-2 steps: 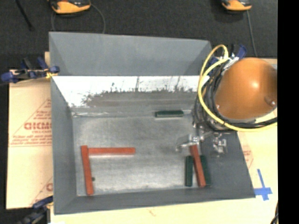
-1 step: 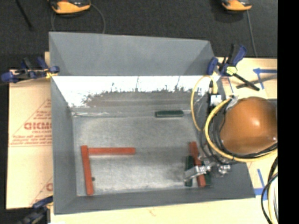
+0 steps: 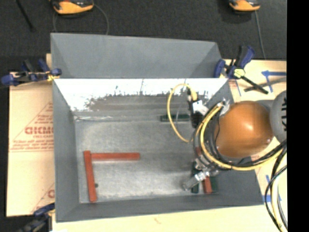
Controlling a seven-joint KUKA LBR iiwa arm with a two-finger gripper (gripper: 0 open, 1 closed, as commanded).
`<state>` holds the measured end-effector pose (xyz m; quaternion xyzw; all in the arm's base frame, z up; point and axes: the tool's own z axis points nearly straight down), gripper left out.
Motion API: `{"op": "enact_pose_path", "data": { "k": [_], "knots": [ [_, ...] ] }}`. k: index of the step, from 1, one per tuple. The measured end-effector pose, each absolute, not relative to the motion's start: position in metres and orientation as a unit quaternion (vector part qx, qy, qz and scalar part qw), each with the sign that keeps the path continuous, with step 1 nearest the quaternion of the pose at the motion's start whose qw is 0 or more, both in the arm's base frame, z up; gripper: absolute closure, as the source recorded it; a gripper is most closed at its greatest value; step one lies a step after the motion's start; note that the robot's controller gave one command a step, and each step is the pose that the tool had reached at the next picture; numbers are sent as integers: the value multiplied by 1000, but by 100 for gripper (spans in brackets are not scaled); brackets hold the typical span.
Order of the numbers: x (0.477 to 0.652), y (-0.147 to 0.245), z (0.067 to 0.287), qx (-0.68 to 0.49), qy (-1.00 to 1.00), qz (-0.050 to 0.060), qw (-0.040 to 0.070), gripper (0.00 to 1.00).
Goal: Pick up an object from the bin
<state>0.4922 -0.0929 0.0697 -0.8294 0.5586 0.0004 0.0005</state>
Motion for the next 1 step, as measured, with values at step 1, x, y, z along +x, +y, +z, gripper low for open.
{"op": "enact_pose_path", "data": {
  "k": [1],
  "knots": [
    [496, -94, 74, -829, 559, -5, 2, 100]
  ]
}}
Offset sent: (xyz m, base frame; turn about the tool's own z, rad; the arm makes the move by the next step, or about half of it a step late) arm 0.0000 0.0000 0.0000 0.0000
